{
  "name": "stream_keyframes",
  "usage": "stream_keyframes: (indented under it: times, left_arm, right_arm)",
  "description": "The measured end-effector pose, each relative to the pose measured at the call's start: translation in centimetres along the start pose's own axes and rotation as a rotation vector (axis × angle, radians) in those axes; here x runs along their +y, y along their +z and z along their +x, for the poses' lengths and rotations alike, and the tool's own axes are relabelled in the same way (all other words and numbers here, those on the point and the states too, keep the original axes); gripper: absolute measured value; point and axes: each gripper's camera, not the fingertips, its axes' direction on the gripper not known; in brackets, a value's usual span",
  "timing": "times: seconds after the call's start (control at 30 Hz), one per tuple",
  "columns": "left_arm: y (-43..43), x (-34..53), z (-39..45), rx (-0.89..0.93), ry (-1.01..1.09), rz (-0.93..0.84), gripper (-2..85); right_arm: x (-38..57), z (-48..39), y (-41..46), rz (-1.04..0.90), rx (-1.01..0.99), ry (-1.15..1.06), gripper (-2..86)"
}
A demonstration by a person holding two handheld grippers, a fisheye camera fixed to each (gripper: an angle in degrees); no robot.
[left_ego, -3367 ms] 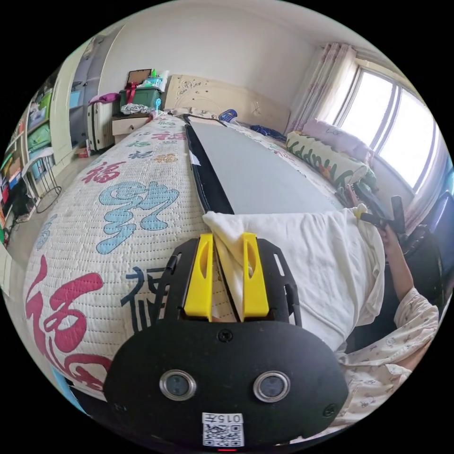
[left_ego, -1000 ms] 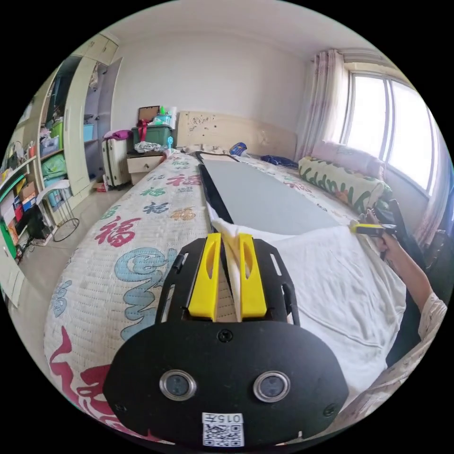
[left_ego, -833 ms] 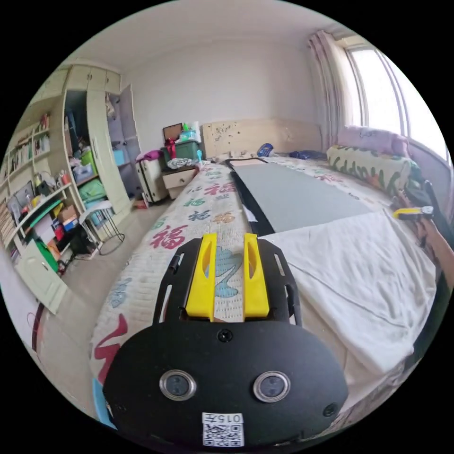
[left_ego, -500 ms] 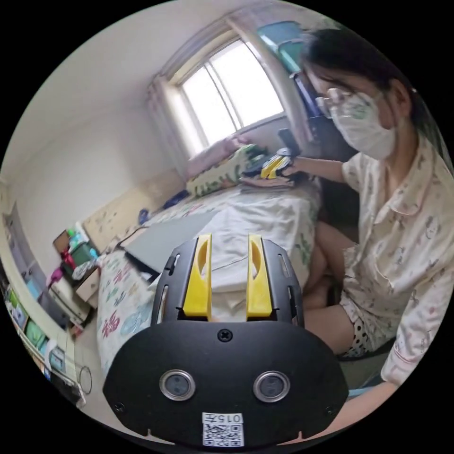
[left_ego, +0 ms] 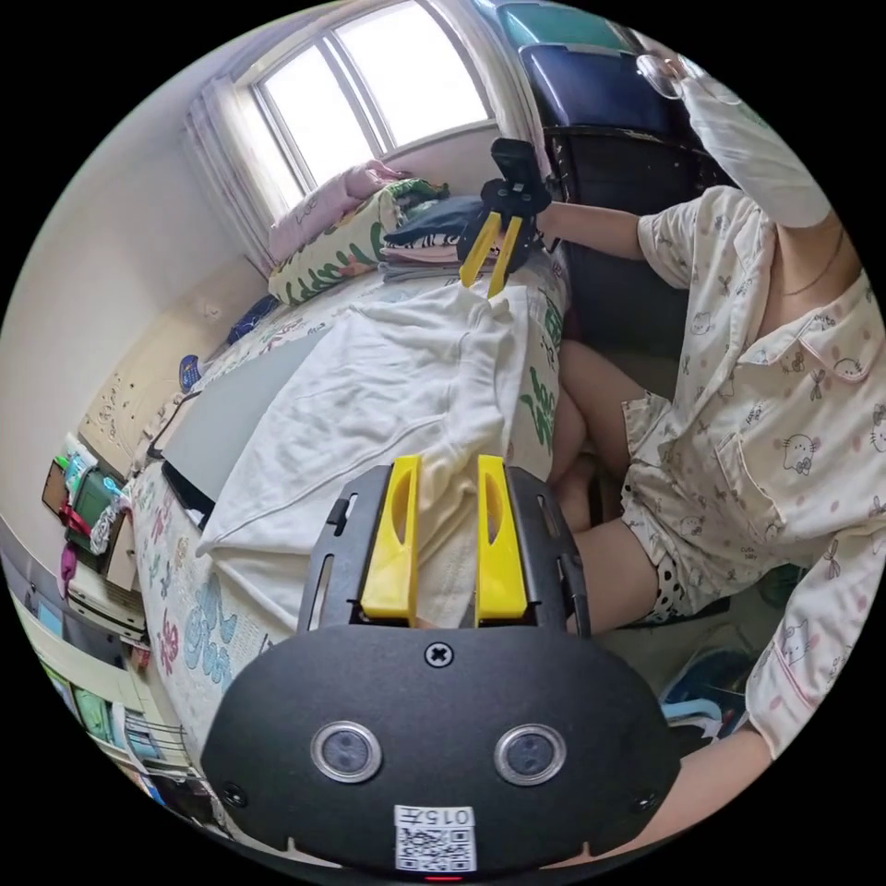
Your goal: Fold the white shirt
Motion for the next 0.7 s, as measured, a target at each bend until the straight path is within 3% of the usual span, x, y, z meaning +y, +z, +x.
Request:
stream_keyframes:
  times: [0.27,0.47,0.7]
  left_arm:
    - [-1.7,2.6,-0.5,-0.028,-0.028,0.015,6.7]
    - [-2.6,4.0,-1.9,-0.013,-0.064,0.043,2.9]
    - [-4.9,5.4,-4.0,0.01,-0.084,0.076,1.5]
  right_arm:
    - [2.2,-2.3,-3.7,0.06,0.067,0.008,9.6]
    - [2.8,0.8,-0.8,-0.037,0.022,0.007,9.5]
    - [5.2,6.4,-2.7,-0.059,0.05,0.02,0.0]
